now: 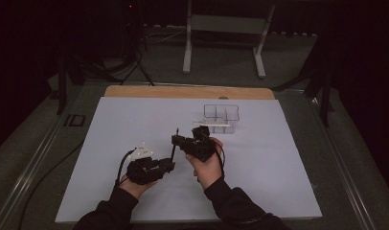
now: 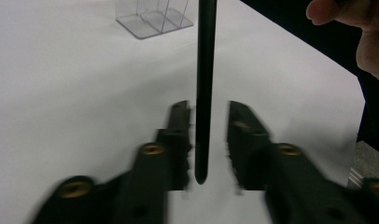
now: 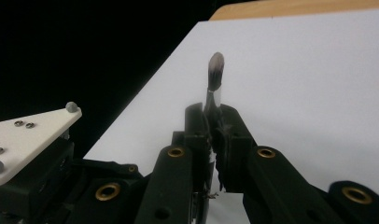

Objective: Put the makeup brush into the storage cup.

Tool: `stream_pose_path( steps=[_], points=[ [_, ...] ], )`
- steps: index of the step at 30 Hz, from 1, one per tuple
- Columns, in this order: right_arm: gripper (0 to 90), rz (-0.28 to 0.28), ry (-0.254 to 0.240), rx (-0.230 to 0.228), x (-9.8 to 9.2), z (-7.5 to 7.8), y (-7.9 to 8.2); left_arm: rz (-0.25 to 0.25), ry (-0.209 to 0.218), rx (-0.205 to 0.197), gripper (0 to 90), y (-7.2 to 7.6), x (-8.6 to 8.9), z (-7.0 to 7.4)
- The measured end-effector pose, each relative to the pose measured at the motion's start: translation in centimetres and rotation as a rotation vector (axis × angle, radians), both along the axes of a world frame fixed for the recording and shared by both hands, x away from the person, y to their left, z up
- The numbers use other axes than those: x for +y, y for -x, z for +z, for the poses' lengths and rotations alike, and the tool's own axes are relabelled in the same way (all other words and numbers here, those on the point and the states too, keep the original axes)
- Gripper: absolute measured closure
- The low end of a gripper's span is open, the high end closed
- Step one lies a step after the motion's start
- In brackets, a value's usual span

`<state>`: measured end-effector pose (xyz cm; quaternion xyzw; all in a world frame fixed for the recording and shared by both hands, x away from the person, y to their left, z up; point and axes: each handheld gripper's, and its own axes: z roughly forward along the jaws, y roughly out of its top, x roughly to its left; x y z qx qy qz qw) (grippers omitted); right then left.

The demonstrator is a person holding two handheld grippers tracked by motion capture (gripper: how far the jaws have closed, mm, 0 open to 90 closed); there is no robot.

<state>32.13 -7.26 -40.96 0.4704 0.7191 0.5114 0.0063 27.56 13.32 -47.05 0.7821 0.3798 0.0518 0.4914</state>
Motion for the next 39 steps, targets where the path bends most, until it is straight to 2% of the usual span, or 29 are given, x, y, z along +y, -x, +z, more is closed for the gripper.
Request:
stream_pose_path(
  steps=[1, 3, 6, 10, 12, 14, 16, 20, 26, 34, 36, 39],
  points=[
    [83.9, 0.011, -0.005, -0.008, 0.0, 0.1, 0.0, -0.008, 0.002, 0.001, 65.4, 0.0, 0.0, 0.0],
    [84.0, 0.031, 0.008, -0.032, -0.1, 0.4, 0.0, -0.004, -0.021, -0.011, 57.9, 0.2, -0.1, 0.1],
    [84.0, 0.059, 0.006, -0.045, -0.3, 0.6, -0.1, 0.007, -0.027, -0.023, 55.6, 0.3, -0.2, 0.3],
    [84.0, 0.08, 0.02, -0.065, -0.5, 0.8, -0.1, 0.027, -0.016, -0.019, 50.2, 0.2, 0.0, 0.5],
    [84.0, 0.096, 0.021, -0.074, -0.6, 1.0, -0.1, 0.027, -0.022, -0.022, 46.5, 0.3, 0.0, 0.5],
    [84.0, 0.115, 0.026, -0.088, -0.7, 1.1, 0.0, 0.026, -0.046, -0.037, 41.3, 0.4, -0.1, 0.7],
    [84.0, 0.125, 0.047, -0.106, -0.9, 1.2, 0.1, 0.029, -0.047, -0.04, 37.9, 0.5, -0.2, 0.8],
    [84.0, 0.151, 0.051, -0.126, -1.5, 1.5, -0.1, 0.027, -0.044, -0.026, 32.0, 0.4, -0.2, 0.8],
    [84.0, 0.183, 0.08, -0.163, -2.6, 1.9, -0.1, 0.038, -0.04, -0.026, 24.0, 0.4, -0.2, 0.9],
    [84.0, 0.195, 0.11, -0.227, -4.6, 3.1, 0.3, 0.058, -0.025, -0.018, 17.0, 0.3, -0.1, 0.9],
    [84.0, 0.192, 0.118, -0.245, -5.1, 3.3, 0.4, 0.054, -0.006, -0.003, 15.8, 0.2, 0.1, 0.9],
    [84.0, 0.188, 0.126, -0.254, -5.9, 3.6, 0.5, 0.059, -0.004, 0.009, 14.0, 0.1, 0.3, 0.8]
  ],
)
